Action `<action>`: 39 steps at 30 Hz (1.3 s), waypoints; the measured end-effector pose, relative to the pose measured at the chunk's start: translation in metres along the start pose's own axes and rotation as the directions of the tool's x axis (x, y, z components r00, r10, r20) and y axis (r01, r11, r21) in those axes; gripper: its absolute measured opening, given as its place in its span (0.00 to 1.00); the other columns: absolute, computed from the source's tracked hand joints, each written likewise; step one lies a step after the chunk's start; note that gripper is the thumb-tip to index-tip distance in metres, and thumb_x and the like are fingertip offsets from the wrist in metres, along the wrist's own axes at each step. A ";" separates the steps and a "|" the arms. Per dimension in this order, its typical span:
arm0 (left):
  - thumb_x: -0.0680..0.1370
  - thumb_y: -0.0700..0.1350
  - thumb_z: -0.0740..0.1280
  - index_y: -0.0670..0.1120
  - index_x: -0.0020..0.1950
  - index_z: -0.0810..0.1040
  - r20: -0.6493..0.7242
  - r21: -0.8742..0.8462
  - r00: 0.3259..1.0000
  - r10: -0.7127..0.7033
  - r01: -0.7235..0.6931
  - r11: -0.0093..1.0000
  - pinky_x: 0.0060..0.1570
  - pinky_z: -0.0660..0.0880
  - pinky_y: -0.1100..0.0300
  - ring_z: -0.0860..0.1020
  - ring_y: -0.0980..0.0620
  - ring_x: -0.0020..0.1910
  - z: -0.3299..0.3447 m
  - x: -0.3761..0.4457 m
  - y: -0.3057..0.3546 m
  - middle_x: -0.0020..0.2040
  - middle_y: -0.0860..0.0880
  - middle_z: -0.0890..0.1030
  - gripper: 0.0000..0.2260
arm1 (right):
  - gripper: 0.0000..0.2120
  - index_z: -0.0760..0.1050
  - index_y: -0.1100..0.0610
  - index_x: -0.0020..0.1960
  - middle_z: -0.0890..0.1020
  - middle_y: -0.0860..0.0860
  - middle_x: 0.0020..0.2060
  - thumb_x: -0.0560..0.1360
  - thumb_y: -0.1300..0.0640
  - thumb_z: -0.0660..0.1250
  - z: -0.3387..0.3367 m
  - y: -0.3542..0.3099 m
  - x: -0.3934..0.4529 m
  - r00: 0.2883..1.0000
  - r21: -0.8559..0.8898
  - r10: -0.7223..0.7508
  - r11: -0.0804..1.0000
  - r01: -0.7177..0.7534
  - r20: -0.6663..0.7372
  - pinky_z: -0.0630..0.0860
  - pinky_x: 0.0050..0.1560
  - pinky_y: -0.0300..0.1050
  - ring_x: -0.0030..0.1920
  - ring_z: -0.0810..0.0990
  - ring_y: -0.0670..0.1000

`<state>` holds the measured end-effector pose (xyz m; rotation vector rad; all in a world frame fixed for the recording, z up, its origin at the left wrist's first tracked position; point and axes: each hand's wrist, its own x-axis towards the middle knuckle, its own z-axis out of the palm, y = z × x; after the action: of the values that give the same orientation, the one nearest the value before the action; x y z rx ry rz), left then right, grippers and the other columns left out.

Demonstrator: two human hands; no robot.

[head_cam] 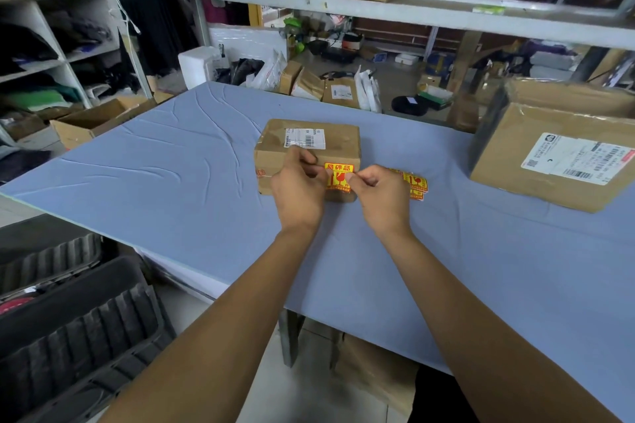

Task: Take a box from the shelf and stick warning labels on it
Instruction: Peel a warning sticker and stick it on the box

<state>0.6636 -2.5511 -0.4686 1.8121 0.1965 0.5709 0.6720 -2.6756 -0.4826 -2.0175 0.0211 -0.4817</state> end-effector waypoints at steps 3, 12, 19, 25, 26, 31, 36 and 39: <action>0.73 0.38 0.72 0.46 0.44 0.75 -0.002 0.067 1.000 0.012 -0.012 0.998 0.44 0.80 0.55 0.82 0.49 0.39 0.001 0.003 -0.003 0.35 0.51 0.80 0.07 | 0.16 0.78 0.63 0.35 0.78 0.51 0.27 0.74 0.52 0.73 0.003 0.003 0.004 1.000 -0.040 -0.009 0.999 0.008 -0.016 0.68 0.32 0.44 0.28 0.72 0.48; 0.70 0.53 0.75 0.46 0.49 0.76 -0.043 0.397 0.987 0.156 -0.127 0.909 0.46 0.77 0.51 0.79 0.46 0.49 -0.006 0.006 -0.003 0.48 0.47 0.82 0.15 | 0.18 0.75 0.54 0.56 0.78 0.51 0.51 0.71 0.51 0.75 -0.004 0.002 0.010 0.991 -0.107 -0.110 0.989 0.101 -0.079 0.75 0.41 0.42 0.42 0.78 0.50; 0.64 0.73 0.67 0.58 0.75 0.60 -0.066 0.406 0.997 0.049 -0.019 0.914 0.68 0.65 0.39 0.60 0.38 0.73 -0.021 0.021 -0.021 0.75 0.42 0.60 0.43 | 0.21 0.74 0.49 0.67 0.76 0.52 0.64 0.76 0.47 0.70 -0.007 -0.004 0.020 0.975 -0.098 -0.185 0.975 0.197 0.119 0.78 0.53 0.42 0.57 0.80 0.52; 0.62 0.70 0.71 0.55 0.73 0.60 -0.027 0.326 0.999 0.023 -0.013 0.945 0.64 0.71 0.39 0.65 0.39 0.68 -0.010 0.021 -0.024 0.71 0.43 0.60 0.45 | 0.26 0.71 0.47 0.68 0.76 0.52 0.63 0.72 0.53 0.74 -0.003 0.004 0.021 0.973 -0.087 -0.175 0.978 0.190 0.150 0.80 0.56 0.51 0.59 0.79 0.51; 0.61 0.68 0.73 0.56 0.73 0.59 -0.013 0.331 0.999 0.030 -0.024 0.943 0.64 0.71 0.39 0.65 0.39 0.69 -0.010 0.022 -0.027 0.72 0.43 0.59 0.46 | 0.29 0.70 0.47 0.69 0.75 0.51 0.64 0.71 0.54 0.76 -0.003 0.006 0.021 0.970 -0.108 -0.177 0.975 0.196 0.167 0.79 0.55 0.50 0.60 0.78 0.51; 0.55 0.65 0.79 0.57 0.73 0.57 0.036 0.381 0.997 0.074 -0.082 0.921 0.63 0.73 0.40 0.66 0.39 0.68 -0.012 0.024 -0.038 0.72 0.41 0.59 0.52 | 0.35 0.67 0.49 0.70 0.77 0.53 0.65 0.68 0.52 0.78 -0.003 0.014 0.024 0.956 -0.189 -0.197 0.952 0.239 0.217 0.76 0.51 0.44 0.61 0.79 0.52; 0.57 0.72 0.72 0.57 0.71 0.59 -0.013 0.374 0.998 0.058 -0.049 0.926 0.61 0.73 0.40 0.68 0.38 0.66 -0.007 0.024 -0.035 0.71 0.42 0.61 0.48 | 0.22 0.71 0.50 0.67 0.80 0.52 0.63 0.76 0.44 0.68 0.001 0.012 0.026 0.962 -0.179 -0.241 0.948 0.262 0.131 0.81 0.52 0.52 0.57 0.82 0.53; 0.55 0.69 0.75 0.57 0.71 0.59 -0.002 0.392 0.999 0.053 -0.048 0.919 0.61 0.74 0.40 0.68 0.38 0.66 -0.008 0.025 -0.038 0.71 0.42 0.60 0.50 | 0.25 0.70 0.50 0.67 0.81 0.53 0.62 0.73 0.45 0.72 0.003 0.013 0.025 0.965 -0.175 -0.225 0.953 0.247 0.137 0.80 0.52 0.51 0.57 0.81 0.53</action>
<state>0.6872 -2.5218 -0.4956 2.2083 0.2897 0.6105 0.6988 -2.6855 -0.4868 -2.2466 -0.2577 -0.5287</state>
